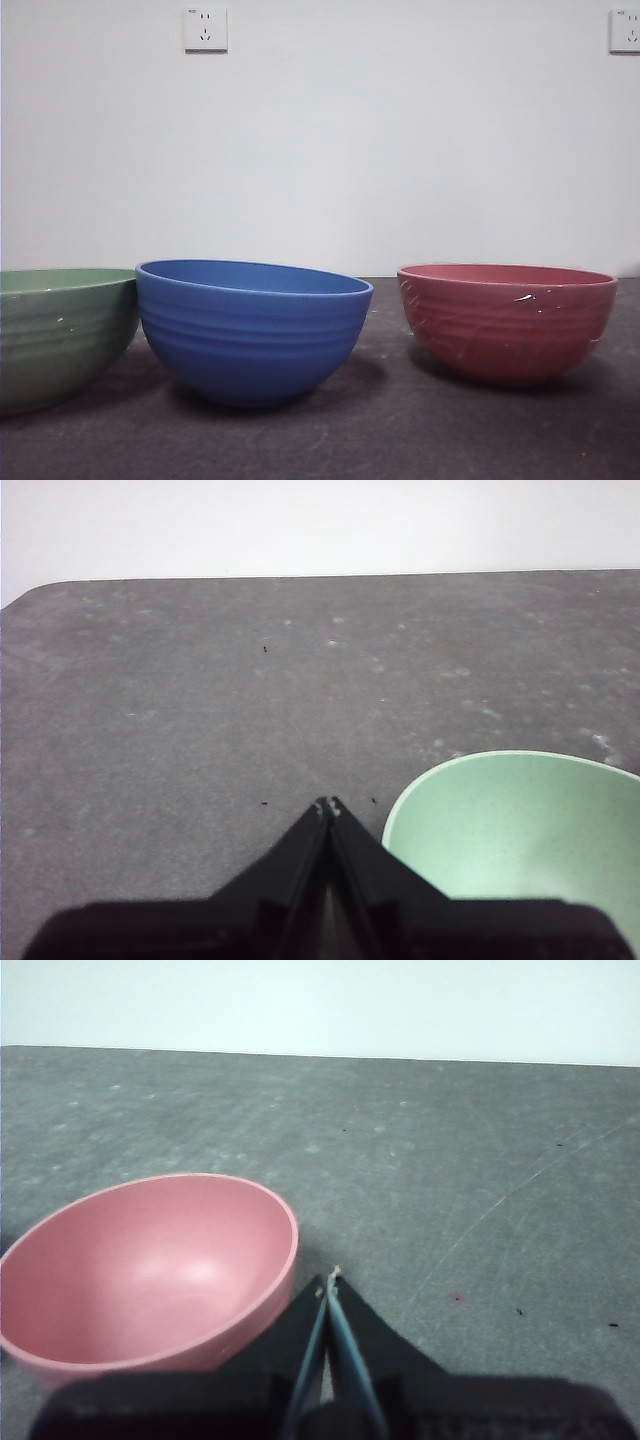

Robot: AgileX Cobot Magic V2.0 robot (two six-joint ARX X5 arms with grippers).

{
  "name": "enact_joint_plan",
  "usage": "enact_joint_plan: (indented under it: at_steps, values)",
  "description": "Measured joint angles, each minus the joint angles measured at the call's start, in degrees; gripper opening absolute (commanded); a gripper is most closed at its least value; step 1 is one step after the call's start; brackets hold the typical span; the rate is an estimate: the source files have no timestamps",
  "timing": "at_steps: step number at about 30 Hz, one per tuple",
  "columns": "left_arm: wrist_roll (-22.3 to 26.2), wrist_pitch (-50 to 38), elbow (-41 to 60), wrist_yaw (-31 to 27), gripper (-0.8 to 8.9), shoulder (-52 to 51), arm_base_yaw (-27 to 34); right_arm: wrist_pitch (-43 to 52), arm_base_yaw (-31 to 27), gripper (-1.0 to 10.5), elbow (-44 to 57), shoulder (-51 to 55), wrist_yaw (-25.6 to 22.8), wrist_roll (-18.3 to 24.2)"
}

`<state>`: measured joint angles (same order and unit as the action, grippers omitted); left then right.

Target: Pick up the green bowl on the top,put the green bowl on the left,pick up the red bowl in the middle,put the red bowl on the right

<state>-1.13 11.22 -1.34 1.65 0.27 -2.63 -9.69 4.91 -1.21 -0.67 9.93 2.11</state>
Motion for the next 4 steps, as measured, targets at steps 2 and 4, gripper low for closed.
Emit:
enact_joint_plan:
  at_steps: [2,4]
  values:
    - [0.00,0.00,0.00,0.00,-0.03,0.00,0.00,0.00,0.00,0.0,0.00,0.00,0.00,0.00]
    - [0.00,0.00,0.00,0.00,-0.03,0.00,0.00,0.00,0.00,0.0,0.00,0.00,0.00,0.00]
